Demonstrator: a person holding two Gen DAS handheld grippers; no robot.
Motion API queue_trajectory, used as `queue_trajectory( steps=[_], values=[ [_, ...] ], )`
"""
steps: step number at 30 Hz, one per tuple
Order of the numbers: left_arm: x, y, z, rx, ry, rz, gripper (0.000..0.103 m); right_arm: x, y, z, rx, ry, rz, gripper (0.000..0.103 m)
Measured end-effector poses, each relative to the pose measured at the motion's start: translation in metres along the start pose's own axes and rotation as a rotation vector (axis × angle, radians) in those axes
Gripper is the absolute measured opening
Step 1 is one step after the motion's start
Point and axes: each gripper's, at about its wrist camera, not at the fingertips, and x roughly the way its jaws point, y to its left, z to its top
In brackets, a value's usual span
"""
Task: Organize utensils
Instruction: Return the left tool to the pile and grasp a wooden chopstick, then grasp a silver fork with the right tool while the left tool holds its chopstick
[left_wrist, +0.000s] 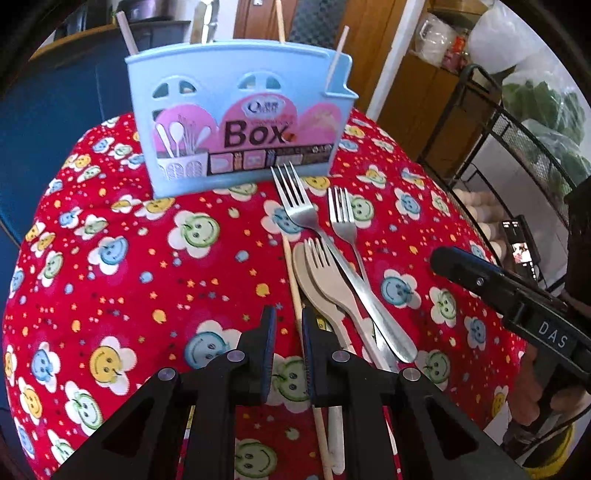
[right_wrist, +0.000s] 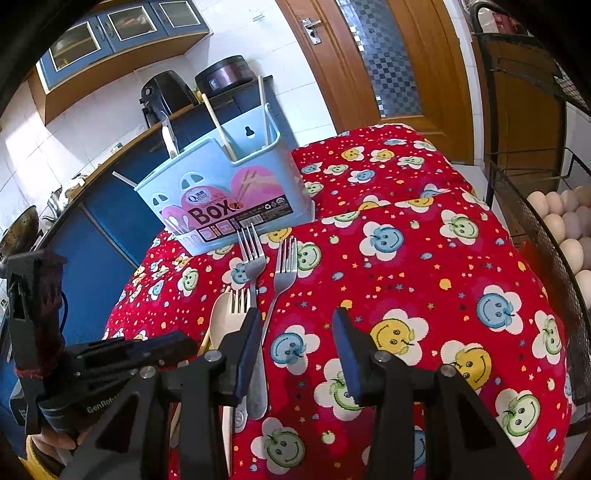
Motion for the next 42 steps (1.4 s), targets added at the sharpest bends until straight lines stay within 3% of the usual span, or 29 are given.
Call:
queue_trajectory(
  steps=[7,12,15,33,42],
  values=[
    [0.014,-0.008,-0.002,0.039,0.050,-0.004,0.014,0.002,-0.002,-0.001,0.005,0.004,0.000,0.043],
    [0.020,-0.006,-0.004,0.056,0.039,-0.013,0.013,0.003,-0.001,-0.001,0.001,0.008,-0.001,0.043],
    [0.020,-0.002,-0.003,0.039,0.030,-0.017,0.007,0.005,0.002,-0.002,-0.004,0.013,-0.001,0.043],
    [-0.003,0.073,0.002,-0.223,-0.090,0.008,0.004,0.042,0.030,0.012,-0.085,0.102,0.015,0.043],
    [-0.004,0.093,0.010,-0.279,-0.147,0.028,0.004,0.076,0.043,0.026,-0.130,0.176,0.026,0.043]
  ],
)
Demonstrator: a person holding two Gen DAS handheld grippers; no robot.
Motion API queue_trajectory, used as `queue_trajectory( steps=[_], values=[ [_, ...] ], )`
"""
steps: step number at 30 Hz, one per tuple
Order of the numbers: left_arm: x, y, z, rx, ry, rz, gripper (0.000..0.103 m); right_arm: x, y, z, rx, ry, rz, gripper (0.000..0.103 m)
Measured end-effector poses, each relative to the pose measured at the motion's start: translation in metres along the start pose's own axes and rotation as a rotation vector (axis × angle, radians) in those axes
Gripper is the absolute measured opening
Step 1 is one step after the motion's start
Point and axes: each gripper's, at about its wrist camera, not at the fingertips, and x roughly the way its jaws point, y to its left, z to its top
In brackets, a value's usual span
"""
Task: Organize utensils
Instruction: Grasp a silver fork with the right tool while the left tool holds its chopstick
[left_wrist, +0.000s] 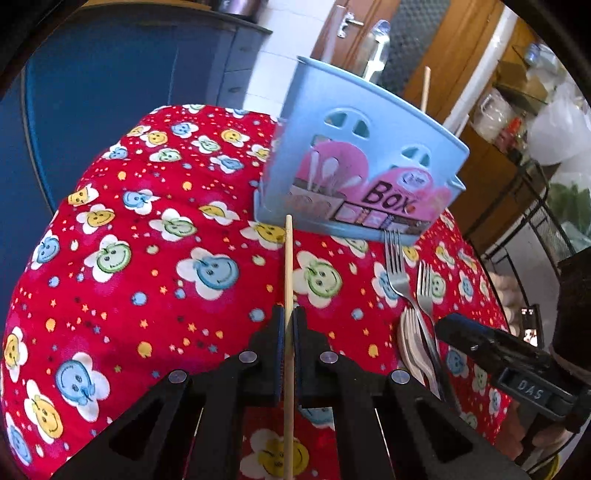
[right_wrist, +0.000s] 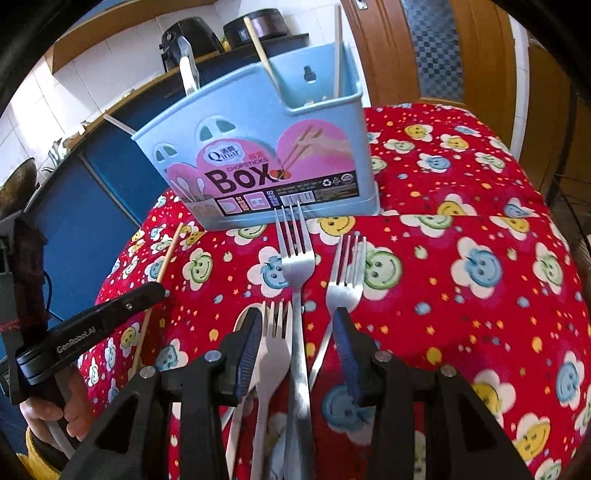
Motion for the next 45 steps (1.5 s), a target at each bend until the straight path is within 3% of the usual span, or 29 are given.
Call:
queue_trajectory(
  steps=[16,35,37,38,45],
  values=[
    [0.007,0.011,0.006,-0.024,-0.011,-0.017,0.004,0.036,0.001,0.033,-0.042,0.056,0.025,0.043],
    [0.017,0.012,0.008,-0.019,0.024,-0.028,0.004,0.053,-0.006,0.061,-0.047,0.063,0.148,0.043],
    [0.018,0.012,0.009,-0.017,0.030,-0.026,0.004,0.055,-0.004,0.061,-0.062,0.067,0.134,0.028],
    [0.019,0.012,0.010,-0.018,0.034,-0.026,0.004,0.055,-0.005,0.059,-0.070,0.065,0.125,0.027],
    [0.022,0.013,0.014,-0.011,0.062,-0.027,0.004,0.046,-0.004,0.052,-0.093,0.055,0.164,0.025]
  ],
)
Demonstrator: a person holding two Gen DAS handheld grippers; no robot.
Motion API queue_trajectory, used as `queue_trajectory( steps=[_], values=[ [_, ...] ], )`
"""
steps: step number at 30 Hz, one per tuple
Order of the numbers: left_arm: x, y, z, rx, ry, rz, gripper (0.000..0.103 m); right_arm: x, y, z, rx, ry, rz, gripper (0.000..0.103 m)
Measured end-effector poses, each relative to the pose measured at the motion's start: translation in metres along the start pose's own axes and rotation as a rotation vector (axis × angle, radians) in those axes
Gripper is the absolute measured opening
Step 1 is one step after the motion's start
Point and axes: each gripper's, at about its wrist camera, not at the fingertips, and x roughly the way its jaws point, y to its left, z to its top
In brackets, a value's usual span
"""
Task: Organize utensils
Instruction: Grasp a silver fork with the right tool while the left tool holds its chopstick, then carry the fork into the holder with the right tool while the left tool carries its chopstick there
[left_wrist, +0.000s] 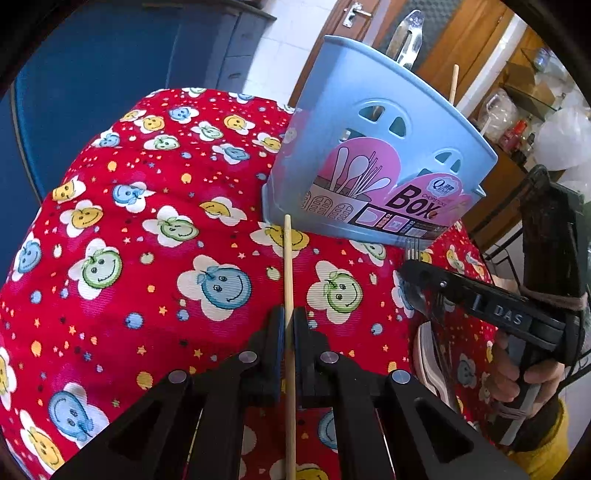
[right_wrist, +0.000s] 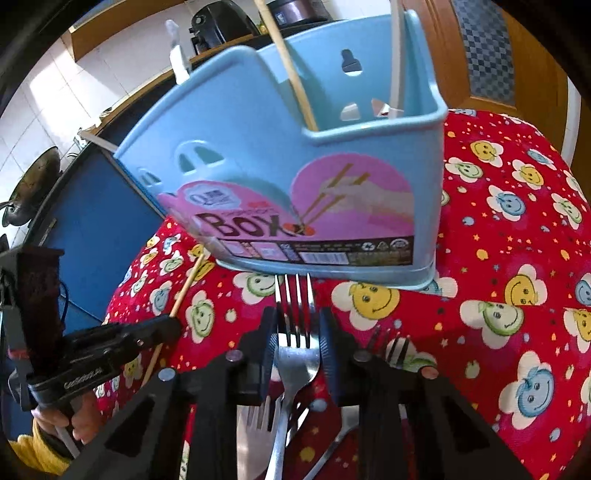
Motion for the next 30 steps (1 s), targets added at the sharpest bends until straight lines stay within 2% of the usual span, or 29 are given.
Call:
queue_trajectory(
  steps=[7,14,20,29,30],
  values=[
    [0.008,-0.007,0.018,0.055,0.027,0.006,0.005,-0.012,-0.005,-0.005,0.030,-0.018,0.015,0.024],
    [0.014,-0.011,0.027,0.095,0.016,0.023,0.005,-0.036,-0.001,-0.013,0.029,-0.109,-0.016,0.024],
    [0.006,-0.010,0.018,0.093,-0.014,-0.009,0.004,-0.063,0.015,-0.025,-0.016,-0.200,-0.054,0.024],
    [-0.035,-0.017,0.001,0.093,-0.124,-0.079,0.004,-0.101,0.028,-0.045,-0.013,-0.315,-0.133,0.023],
    [-0.042,-0.018,-0.001,0.088,-0.139,-0.088,0.004,-0.102,0.029,-0.046,-0.010,-0.313,-0.151,0.010]
  ],
)
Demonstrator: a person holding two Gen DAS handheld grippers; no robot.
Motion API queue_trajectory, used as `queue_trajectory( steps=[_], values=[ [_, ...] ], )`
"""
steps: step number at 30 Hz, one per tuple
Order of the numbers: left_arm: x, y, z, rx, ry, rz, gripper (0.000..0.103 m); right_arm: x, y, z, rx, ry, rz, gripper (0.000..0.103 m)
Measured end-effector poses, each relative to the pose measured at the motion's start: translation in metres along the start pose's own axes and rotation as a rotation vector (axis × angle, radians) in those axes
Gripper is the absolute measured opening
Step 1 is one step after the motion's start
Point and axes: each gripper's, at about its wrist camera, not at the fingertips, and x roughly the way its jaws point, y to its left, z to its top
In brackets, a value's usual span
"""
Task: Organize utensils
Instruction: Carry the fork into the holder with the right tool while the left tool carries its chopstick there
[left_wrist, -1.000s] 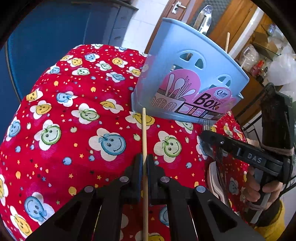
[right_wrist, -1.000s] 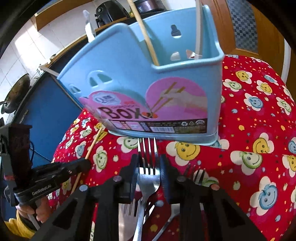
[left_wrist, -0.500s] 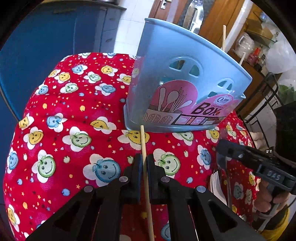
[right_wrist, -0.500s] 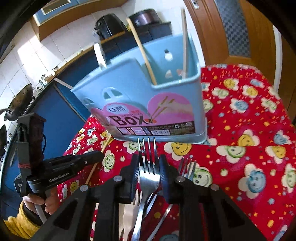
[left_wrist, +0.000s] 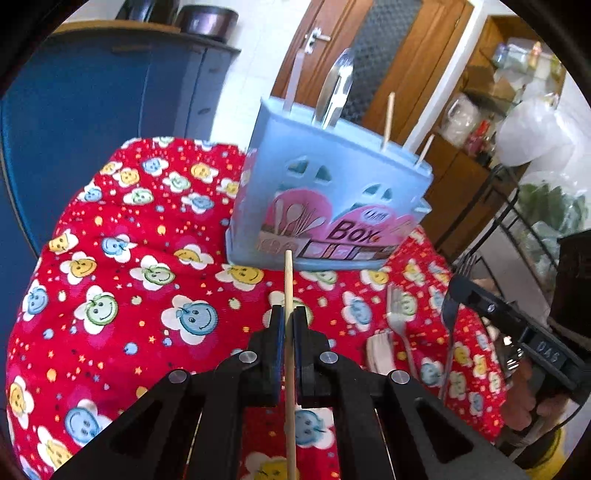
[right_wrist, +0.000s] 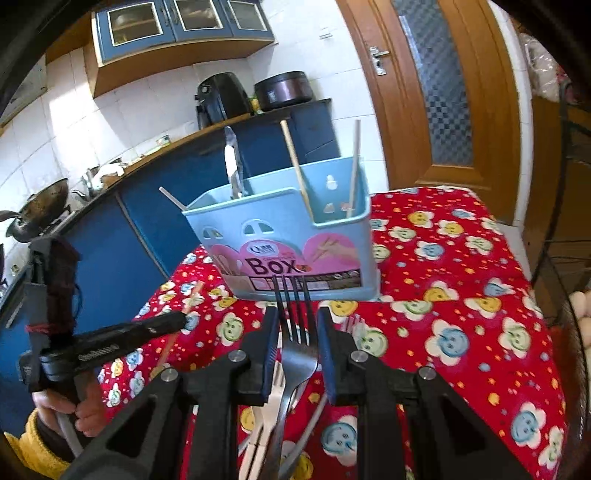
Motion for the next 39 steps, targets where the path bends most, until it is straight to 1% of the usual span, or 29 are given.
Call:
queue_trajectory(
  steps=[1,3,5,9,14,19,24,29,34,39],
  values=[
    [-0.003,-0.002,0.000,-0.003,-0.008,-0.005,0.004,0.000,0.000,-0.001,0.009,0.008,-0.007,0.007],
    [-0.011,-0.006,-0.001,-0.012,-0.024,-0.014,0.004,-0.002,-0.003,-0.005,0.033,0.003,-0.002,0.007],
    [-0.018,-0.009,-0.001,-0.018,-0.044,-0.025,0.004,-0.005,-0.003,-0.008,0.028,-0.001,-0.005,0.007],
    [-0.036,-0.020,-0.003,0.009,-0.093,-0.038,0.004,-0.012,-0.001,-0.012,0.033,-0.008,-0.002,0.007],
    [-0.048,-0.027,-0.002,0.028,-0.126,-0.052,0.004,-0.027,0.003,-0.011,0.035,-0.047,-0.005,0.007],
    [-0.055,-0.029,-0.002,0.016,-0.156,-0.045,0.004,-0.046,0.010,-0.006,0.011,-0.115,-0.034,0.006],
    [-0.064,-0.033,0.003,0.019,-0.214,-0.027,0.004,-0.062,0.018,0.005,-0.022,-0.193,-0.069,0.006],
    [-0.070,-0.042,0.014,0.049,-0.276,-0.002,0.004,-0.072,0.024,0.022,-0.053,-0.251,-0.099,0.005],
    [-0.075,-0.049,0.034,0.070,-0.343,0.011,0.004,-0.077,0.027,0.041,-0.094,-0.299,-0.135,0.005],
    [-0.081,-0.056,0.057,0.101,-0.418,0.024,0.004,-0.079,0.027,0.058,-0.117,-0.323,-0.154,0.005]
  ],
)
